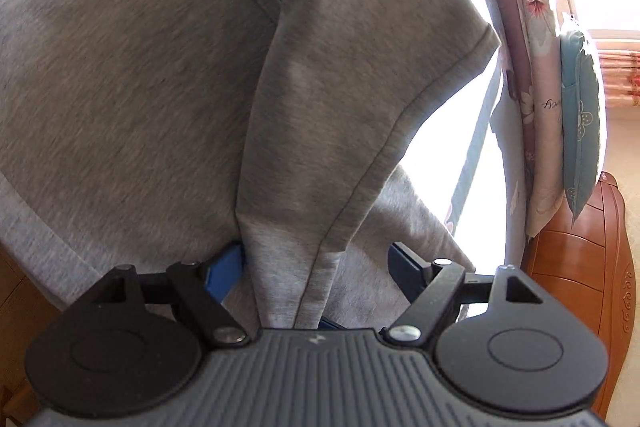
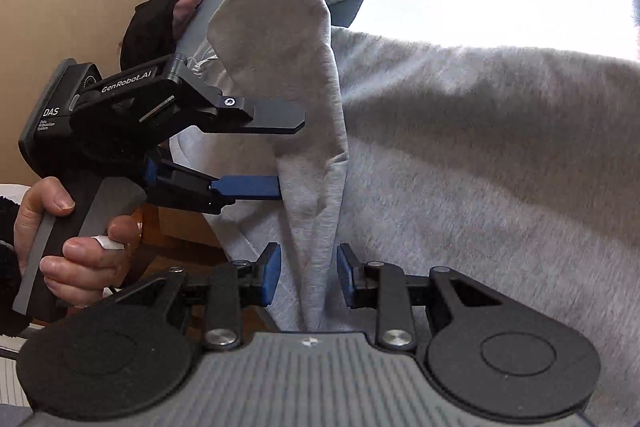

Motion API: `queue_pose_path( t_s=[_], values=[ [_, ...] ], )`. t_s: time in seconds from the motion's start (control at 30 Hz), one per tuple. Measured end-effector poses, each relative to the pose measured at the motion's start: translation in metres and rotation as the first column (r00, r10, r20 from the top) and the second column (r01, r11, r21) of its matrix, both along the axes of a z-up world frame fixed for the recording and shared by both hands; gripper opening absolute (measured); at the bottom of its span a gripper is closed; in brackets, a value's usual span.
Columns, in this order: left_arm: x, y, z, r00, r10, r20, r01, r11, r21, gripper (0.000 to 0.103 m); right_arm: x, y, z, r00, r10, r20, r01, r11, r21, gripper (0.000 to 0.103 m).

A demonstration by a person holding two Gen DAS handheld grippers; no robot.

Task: Fold clothes
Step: 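Grasp the sweatpants edge with the left gripper while the right gripper grasps beside it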

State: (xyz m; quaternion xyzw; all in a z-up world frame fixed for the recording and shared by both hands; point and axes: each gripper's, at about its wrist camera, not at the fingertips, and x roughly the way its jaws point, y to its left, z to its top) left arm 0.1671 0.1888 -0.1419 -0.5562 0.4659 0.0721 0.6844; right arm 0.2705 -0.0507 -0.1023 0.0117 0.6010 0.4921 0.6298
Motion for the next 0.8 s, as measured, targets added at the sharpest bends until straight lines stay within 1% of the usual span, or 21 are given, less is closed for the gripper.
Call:
queue_pose_path(
  t_s=[0.1, 0.17, 0.2, 0.3, 0.37, 0.5, 0.57, 0.6, 0.63, 0.67, 0.7, 0.73, 0.8],
  values=[
    [-0.005, 0.001, -0.004, 1.0, 0.001, 0.003, -0.001, 1.0, -0.02, 0.079, -0.003, 0.012, -0.005, 1.0, -0.005, -0.01, 0.005, 1.0, 0.013, 0.033],
    [-0.007, 0.0, -0.005, 1.0, 0.008, 0.005, -0.008, 0.999, -0.031, 0.079, -0.003, 0.015, -0.004, 1.0, -0.004, -0.025, 0.004, 1.0, 0.022, 0.006],
    [-0.008, 0.0, -0.005, 1.0, 0.011, 0.006, -0.011, 0.999, -0.035, 0.08, -0.003, 0.016, -0.004, 1.0, -0.001, -0.031, 0.001, 1.0, 0.027, 0.005],
    [-0.006, -0.001, -0.004, 1.0, 0.014, 0.015, -0.013, 0.999, -0.042, 0.08, 0.0, 0.014, 0.006, 0.997, 0.008, -0.082, -0.001, 0.996, 0.089, 0.005],
    [-0.003, 0.003, -0.001, 0.999, 0.029, 0.043, -0.027, 0.999, -0.029, 0.08, 0.002, 0.012, 0.014, 0.994, 0.012, -0.113, 0.003, 0.991, 0.133, 0.005],
    [0.009, 0.017, 0.001, 0.992, 0.061, 0.112, -0.061, 0.998, -0.004, 0.08, 0.006, 0.01, 0.023, 0.988, 0.023, -0.153, 0.004, 0.985, 0.173, 0.005],
    [0.016, 0.021, 0.0, 0.988, 0.078, 0.133, -0.077, 0.997, -0.018, 0.078, 0.007, 0.01, 0.023, 0.987, 0.025, -0.161, 0.003, 0.985, 0.172, 0.005],
    [0.02, 0.023, -0.001, 0.986, 0.086, 0.143, -0.084, 0.996, -0.024, 0.072, 0.007, 0.01, 0.023, 0.986, 0.026, -0.165, 0.002, 0.985, 0.171, 0.005],
    [0.024, 0.022, 0.002, 0.987, 0.072, 0.147, -0.072, 0.997, -0.004, 0.055, 0.008, 0.01, 0.022, 0.985, 0.027, -0.169, 0.002, 0.985, 0.17, 0.005],
    [0.027, 0.02, 0.006, 0.989, 0.043, 0.145, -0.046, 0.999, 0.021, 0.044, 0.009, 0.01, 0.022, 0.985, 0.028, -0.172, 0.001, 0.986, 0.169, 0.005],
    [0.029, 0.017, 0.01, 0.99, 0.014, 0.142, -0.02, 0.999, 0.046, 0.024, 0.009, 0.01, 0.022, 0.984, 0.029, -0.176, 0.001, 0.986, 0.169, 0.006],
    [0.033, 0.012, 0.019, 0.99, -0.026, 0.138, 0.014, 0.996, 0.087, 0.017, 0.01, 0.01, 0.022, 0.983, 0.03, -0.18, 0.0, 0.986, 0.168, 0.008],
    [0.03, 0.007, 0.031, 0.988, -0.073, 0.138, 0.054, 0.989, 0.138, 0.015, 0.008, 0.009, 0.021, 0.982, 0.039, -0.184, -0.008, 0.986, 0.166, 0.008]
  ],
)
